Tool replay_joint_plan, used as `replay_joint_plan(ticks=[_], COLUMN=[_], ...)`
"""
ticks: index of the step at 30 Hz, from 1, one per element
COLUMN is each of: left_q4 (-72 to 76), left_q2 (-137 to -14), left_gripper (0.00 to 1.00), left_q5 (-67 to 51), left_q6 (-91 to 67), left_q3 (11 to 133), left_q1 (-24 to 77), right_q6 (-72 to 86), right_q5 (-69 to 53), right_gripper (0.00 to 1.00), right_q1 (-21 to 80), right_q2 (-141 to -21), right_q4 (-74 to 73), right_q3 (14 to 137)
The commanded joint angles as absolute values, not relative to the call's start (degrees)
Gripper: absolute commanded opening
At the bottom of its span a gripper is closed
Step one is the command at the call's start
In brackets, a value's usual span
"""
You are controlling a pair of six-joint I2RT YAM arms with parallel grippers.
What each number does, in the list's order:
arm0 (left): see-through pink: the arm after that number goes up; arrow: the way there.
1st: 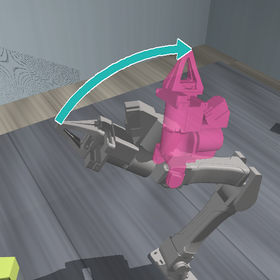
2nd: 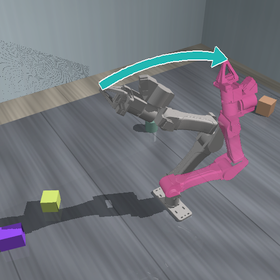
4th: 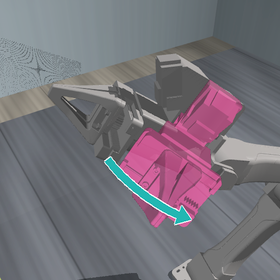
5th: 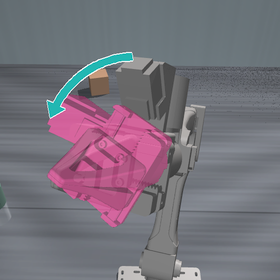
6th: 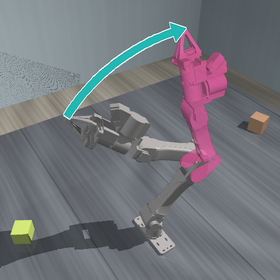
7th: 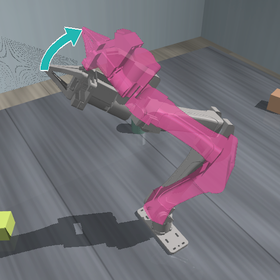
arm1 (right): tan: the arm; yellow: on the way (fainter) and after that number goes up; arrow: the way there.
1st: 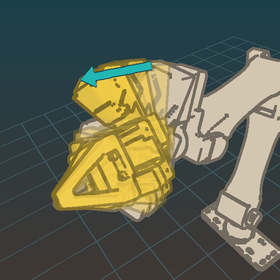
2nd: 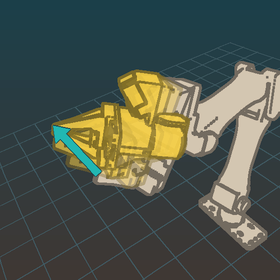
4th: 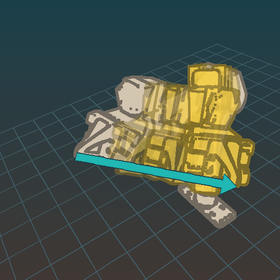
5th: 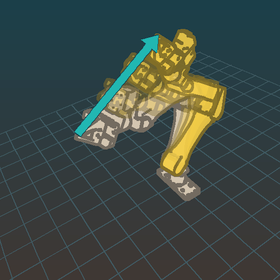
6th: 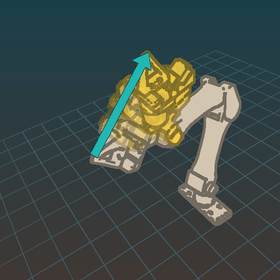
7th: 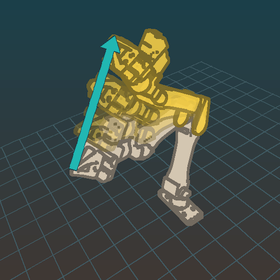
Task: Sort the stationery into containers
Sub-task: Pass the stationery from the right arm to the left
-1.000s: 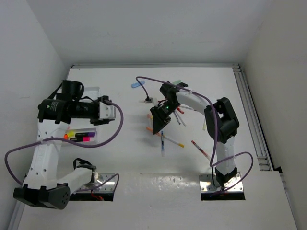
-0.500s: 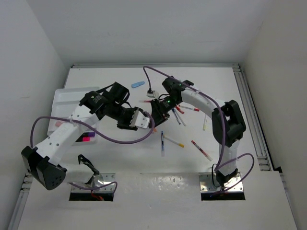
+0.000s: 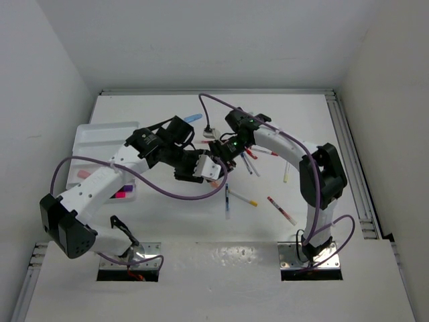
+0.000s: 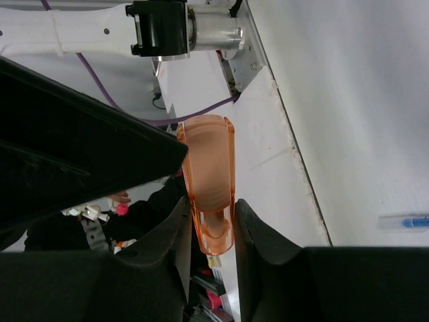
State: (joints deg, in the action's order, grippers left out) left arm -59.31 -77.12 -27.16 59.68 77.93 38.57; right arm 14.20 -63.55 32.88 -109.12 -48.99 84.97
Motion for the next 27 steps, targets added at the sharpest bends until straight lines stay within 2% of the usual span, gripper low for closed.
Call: replay_joint_plan(ticks=[1,8,12,15,16,17,19,20,22,27], left_q4=[-58.4,-59.1,-58.8,-57.9,-58.1,-58.2,-58.4,-58.5,-59.8,-65.2], left_q2=[-77.3,-78.0,-78.0,-77.5,-77.3,-76.9,-75.5,-75.0,-73.7,-74.1], left_gripper=[0.53,0.45,0.31,0.15,0.13,0.08,0.05,0.05,0.04,0.03], left_q5=[-27.2,-28.2,-28.0,-28.1,-28.1,-27.4,-27.0,-26.4,-25.9,-23.4], left_q6=[59.3,59.7,58.8,57.4,57.5,57.7,58.9,59.7,62.7,72.6], left_q3=[79.6,78.6,78.0,77.5,76.9,76.4,74.5,74.0,73.2,74.4], left_q1=[40.3,42.3,42.1,40.3,38.4,37.5,34.4,33.1,28.1,14.3], right_q6=[15.4,18.5,19.9,20.1,20.1,20.0,19.8,19.4,17.8,14.3], right_q5=[-66.3,-67.7,-68.5,-69.3,-70.2,-70.8,-72.8,-73.0,-72.3,-70.2], right_gripper=[0.00,0.00,0.00,0.00,0.04,0.17,0.36,0.51,0.58,0.59], right_q1=[33.5,33.5,33.5,33.5,33.6,33.2,32.7,31.4,29.7,22.2], right_q2=[-106.5,-106.3,-106.1,-105.7,-105.6,-105.2,-104.9,-104.8,-105.0,-106.1], right_q4=[-47.1,-44.8,-43.5,-43.4,-43.5,-43.3,-43.3,-44.4,-46.0,-49.2], right_q3=[85.4,85.7,85.7,85.5,85.5,85.3,84.5,84.4,84.2,83.8])
